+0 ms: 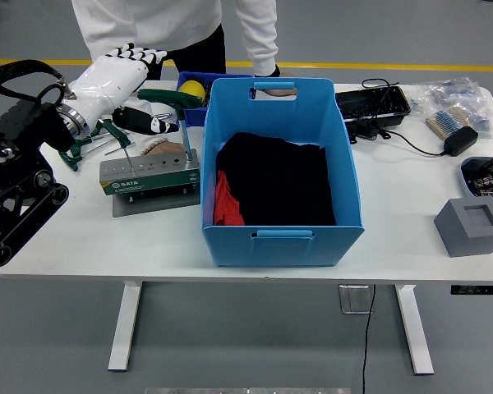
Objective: Lift tool from toolbox,place it in box,lift tool from toolbox,place it in box
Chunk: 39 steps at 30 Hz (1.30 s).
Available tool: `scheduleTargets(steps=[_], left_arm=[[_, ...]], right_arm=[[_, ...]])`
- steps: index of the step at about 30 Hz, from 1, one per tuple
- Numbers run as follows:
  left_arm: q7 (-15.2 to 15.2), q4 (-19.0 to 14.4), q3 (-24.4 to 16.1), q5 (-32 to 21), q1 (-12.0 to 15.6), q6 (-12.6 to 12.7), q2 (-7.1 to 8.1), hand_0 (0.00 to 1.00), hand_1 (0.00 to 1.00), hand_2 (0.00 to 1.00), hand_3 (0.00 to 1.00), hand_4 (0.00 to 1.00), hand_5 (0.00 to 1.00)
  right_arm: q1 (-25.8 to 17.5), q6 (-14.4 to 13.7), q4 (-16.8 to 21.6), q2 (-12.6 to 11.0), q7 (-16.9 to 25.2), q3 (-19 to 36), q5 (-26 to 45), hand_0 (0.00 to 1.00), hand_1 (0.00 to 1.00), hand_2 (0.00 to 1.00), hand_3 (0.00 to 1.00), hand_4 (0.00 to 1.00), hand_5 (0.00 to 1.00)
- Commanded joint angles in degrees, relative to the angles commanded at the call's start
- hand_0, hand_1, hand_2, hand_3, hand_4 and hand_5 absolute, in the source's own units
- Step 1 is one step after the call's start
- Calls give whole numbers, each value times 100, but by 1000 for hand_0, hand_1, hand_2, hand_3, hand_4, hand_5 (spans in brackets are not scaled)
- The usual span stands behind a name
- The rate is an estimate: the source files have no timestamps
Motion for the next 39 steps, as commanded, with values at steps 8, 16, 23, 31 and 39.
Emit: scheduleTargets(steps=[8,16,23,31,39], left_arm=[[-102,698,363,-119,-433,150,-333,804,839,839,823,998,586],[-223,1701,743,-84,-891,293,-548,765,750,747,746,998,588],[-263,2296,996,-82,-1154,394,-752,720,702,701,669,998,587],[-246,2743,1311,-220,-1430,369,-984,560,538,501,581,998,608],[-215,3214,1702,-277,-1682,303,-1190,520,463,397,499,998,617]], right_arm=[[45,10,-2,-26,-16,49,-84,677,664,735,590,818,721],[74,13,-9,-56,22,14,-64,677,663,735,587,819,721],[62,9,-8,-74,-1,87,-192,677,660,734,586,819,723],[61,6,-4,-102,-46,189,-394,676,658,730,581,818,719],[108,-27,10,-139,-69,283,-576,670,655,727,578,817,718]])
